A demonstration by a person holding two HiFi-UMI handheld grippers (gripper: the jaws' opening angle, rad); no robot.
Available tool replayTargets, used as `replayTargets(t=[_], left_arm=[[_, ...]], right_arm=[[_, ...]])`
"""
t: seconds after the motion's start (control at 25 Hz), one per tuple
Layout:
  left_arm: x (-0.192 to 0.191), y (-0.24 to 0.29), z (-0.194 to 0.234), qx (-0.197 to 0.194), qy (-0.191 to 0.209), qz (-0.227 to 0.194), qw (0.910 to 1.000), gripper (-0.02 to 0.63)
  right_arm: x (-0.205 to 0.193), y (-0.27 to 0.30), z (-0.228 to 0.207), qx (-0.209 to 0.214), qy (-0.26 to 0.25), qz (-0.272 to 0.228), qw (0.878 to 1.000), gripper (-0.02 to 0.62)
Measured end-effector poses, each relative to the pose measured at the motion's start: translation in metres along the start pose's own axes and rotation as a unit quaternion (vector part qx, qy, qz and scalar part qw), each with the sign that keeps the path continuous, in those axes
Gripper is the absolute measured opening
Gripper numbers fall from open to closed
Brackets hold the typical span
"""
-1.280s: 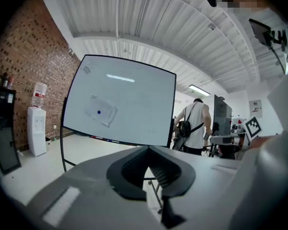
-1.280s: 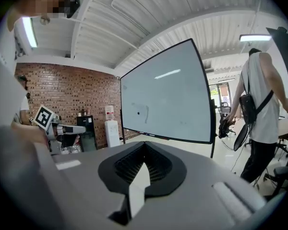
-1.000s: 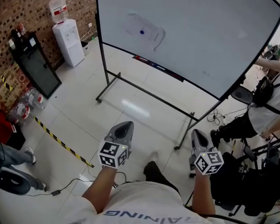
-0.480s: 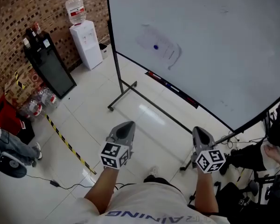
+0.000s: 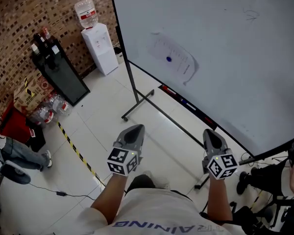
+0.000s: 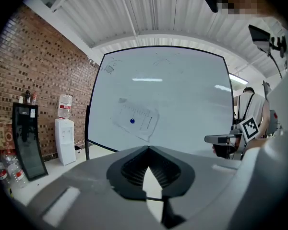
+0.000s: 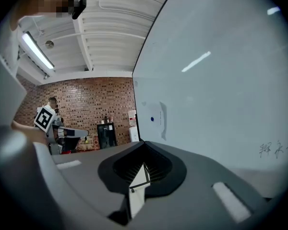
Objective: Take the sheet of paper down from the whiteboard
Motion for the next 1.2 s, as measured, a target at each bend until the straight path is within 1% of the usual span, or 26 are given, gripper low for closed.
replayTargets(t=[0.16, 0.36, 0.6, 0.68, 0.8, 0.88, 0.96, 1.12, 1.2], left_arm=[[0.009, 0.03, 0.015, -0.013, 0.003, -0.004, 0.9999, 0.002], [0.022, 0.09, 0.048, -0.048, 0.003, -0.017, 0.9987, 0.002], [0.046, 0.161, 0.101, -0.113, 0.013, -0.021, 0.9933, 0.002], [0.056, 0.179, 0.118, -0.14, 0.018, -0.016, 0.9899, 0.002], [0.068, 0.204, 0.142, -0.17, 0.029, -0.007, 0.9851, 0.002], [0.073, 0.22, 0.149, -0.195, 0.036, -0.002, 0.9801, 0.002], [0.076, 0.234, 0.149, -0.215, 0.041, -0.002, 0.9758, 0.002], [0.082, 0.255, 0.144, -0.238, 0.055, -0.01, 0.9696, 0.002], [0.086, 0.267, 0.139, -0.243, 0.062, -0.014, 0.9679, 0.002]], right_arm=[[0.001, 0.02, -0.011, -0.009, 0.0, 0.002, 1.0, 0.006], [0.013, 0.051, -0.028, -0.044, -0.014, 0.003, 0.999, 0.006], [0.043, 0.114, -0.036, -0.109, -0.03, -0.01, 0.994, 0.006], [0.055, 0.128, -0.036, -0.139, -0.033, -0.019, 0.99, 0.006], [0.068, 0.145, -0.036, -0.18, -0.027, -0.039, 0.983, 0.006], [0.069, 0.148, -0.034, -0.211, -0.025, -0.044, 0.976, 0.006], [0.07, 0.151, -0.034, -0.23, -0.023, -0.043, 0.972, 0.006], [0.076, 0.164, -0.039, -0.24, -0.021, -0.045, 0.97, 0.006], [0.083, 0.169, -0.042, -0.241, -0.024, -0.051, 0.969, 0.006]])
Point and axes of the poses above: the fingertips, and each gripper's own axes: y forward along the fingers, z to its left, x out of its top, the point moved 3 cm from there along -y, backward along the fingers, and after that the axes turned 1 degree about -z, right-handed, at the moved point
